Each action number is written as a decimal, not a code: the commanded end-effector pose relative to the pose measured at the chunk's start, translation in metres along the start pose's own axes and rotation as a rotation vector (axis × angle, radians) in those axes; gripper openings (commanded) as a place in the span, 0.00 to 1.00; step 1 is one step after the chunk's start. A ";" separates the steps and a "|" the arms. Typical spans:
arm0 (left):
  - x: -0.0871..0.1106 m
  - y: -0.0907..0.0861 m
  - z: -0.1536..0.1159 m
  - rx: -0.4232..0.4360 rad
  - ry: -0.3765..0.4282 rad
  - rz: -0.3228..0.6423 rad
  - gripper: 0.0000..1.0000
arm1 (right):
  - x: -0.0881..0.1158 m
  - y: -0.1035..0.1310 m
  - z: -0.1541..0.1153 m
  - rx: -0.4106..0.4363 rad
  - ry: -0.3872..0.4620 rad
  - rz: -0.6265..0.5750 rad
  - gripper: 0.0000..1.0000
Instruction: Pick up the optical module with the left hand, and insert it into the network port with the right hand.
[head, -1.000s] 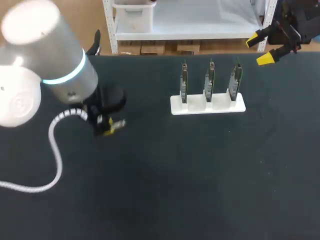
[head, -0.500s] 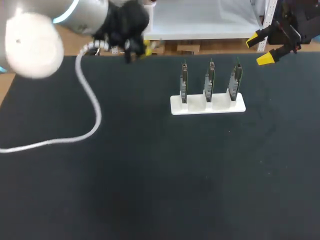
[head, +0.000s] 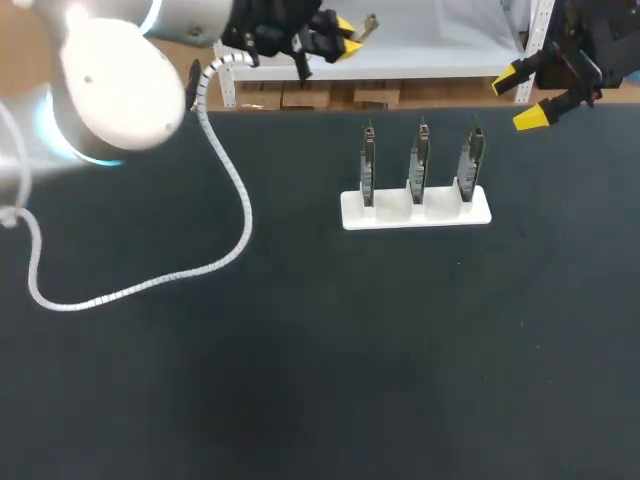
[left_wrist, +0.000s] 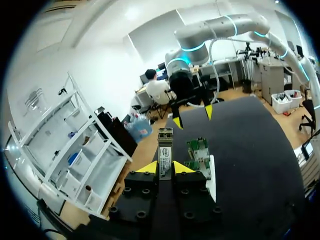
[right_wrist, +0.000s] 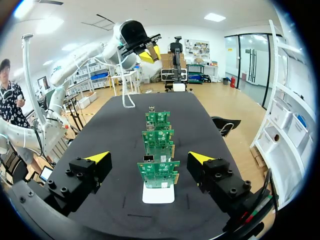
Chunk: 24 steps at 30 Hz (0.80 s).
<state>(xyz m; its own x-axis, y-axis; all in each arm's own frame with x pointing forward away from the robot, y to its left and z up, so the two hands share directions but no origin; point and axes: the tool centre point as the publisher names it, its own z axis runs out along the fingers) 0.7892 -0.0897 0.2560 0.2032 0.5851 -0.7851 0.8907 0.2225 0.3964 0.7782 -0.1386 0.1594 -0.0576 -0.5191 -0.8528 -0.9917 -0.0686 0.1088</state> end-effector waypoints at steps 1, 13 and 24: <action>-0.006 -0.003 0.021 0.036 -0.359 -0.032 0.00 | 0.000 0.003 0.001 0.007 0.001 -0.002 1.00; -0.040 -0.020 0.055 0.119 -0.468 -0.075 0.00 | 0.000 0.003 0.001 0.007 0.001 -0.002 1.00; -0.053 -0.034 0.084 0.215 -0.477 -0.129 0.00 | 0.000 0.003 0.001 0.007 0.001 -0.002 1.00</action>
<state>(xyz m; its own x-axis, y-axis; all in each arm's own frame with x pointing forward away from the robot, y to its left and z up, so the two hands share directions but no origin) 0.7713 -0.1829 0.2482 0.2083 0.1368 -0.9684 0.9709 0.0904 0.2216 0.7782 -0.1386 0.1594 -0.0576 -0.5191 -0.8528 -0.9917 -0.0686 0.1087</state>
